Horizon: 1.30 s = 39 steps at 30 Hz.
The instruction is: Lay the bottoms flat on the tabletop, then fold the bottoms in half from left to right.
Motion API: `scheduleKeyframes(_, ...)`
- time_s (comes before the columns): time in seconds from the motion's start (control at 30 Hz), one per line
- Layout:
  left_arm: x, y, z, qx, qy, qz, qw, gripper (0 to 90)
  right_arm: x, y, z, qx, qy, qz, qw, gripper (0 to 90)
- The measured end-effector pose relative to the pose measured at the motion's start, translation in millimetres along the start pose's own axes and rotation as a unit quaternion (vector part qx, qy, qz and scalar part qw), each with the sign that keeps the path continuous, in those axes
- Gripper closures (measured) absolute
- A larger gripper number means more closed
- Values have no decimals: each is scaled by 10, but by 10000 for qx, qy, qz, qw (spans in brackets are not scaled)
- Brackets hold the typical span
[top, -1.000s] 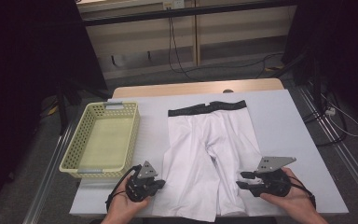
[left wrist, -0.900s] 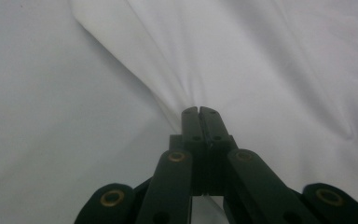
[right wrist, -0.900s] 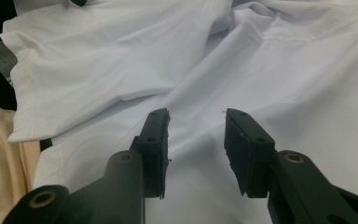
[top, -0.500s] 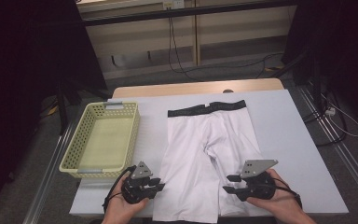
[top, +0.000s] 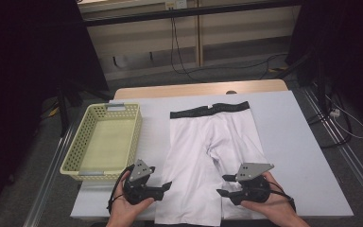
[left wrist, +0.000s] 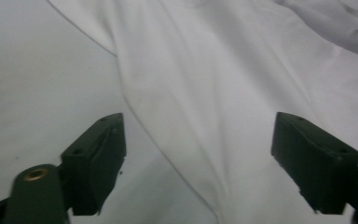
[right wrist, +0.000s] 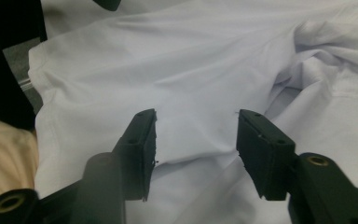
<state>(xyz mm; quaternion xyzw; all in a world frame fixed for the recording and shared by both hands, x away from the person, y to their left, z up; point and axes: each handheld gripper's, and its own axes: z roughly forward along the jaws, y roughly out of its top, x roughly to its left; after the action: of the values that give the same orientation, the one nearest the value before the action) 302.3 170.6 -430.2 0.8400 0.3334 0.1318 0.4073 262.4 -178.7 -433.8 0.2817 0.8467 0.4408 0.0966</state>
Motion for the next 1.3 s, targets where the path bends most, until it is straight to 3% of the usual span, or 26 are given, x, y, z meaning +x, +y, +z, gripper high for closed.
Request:
scheduleKeyframes(0.13,8,7,8,16,121,-4,9999,118,-16,-22,-6,-16,-254,99,9996,357)
scheduleKeyframes(0.37,-6,98,68,-85,71,-36,9999,84,17,-41,-34,-150,-277,168,9994,288)
scheduleKeyframes(0.63,19,264,159,-239,191,11,9995,71,-7,-57,-26,-152,-289,255,9991,269)
scheduleKeyframes(0.8,31,388,257,-294,50,70,9995,66,-23,-33,-35,-205,-334,252,9989,261)
scheduleKeyframes(1.0,94,570,417,-343,-93,-34,9994,68,-43,-6,-43,-233,-362,280,9987,250)
scheduleKeyframes(1.07,110,622,460,-313,-59,-3,9995,80,-63,15,-31,-221,-371,287,9987,244)
scheduleKeyframes(1.3,222,810,577,-380,-2,-195,9991,108,-26,137,55,-267,-302,195,9990,224)
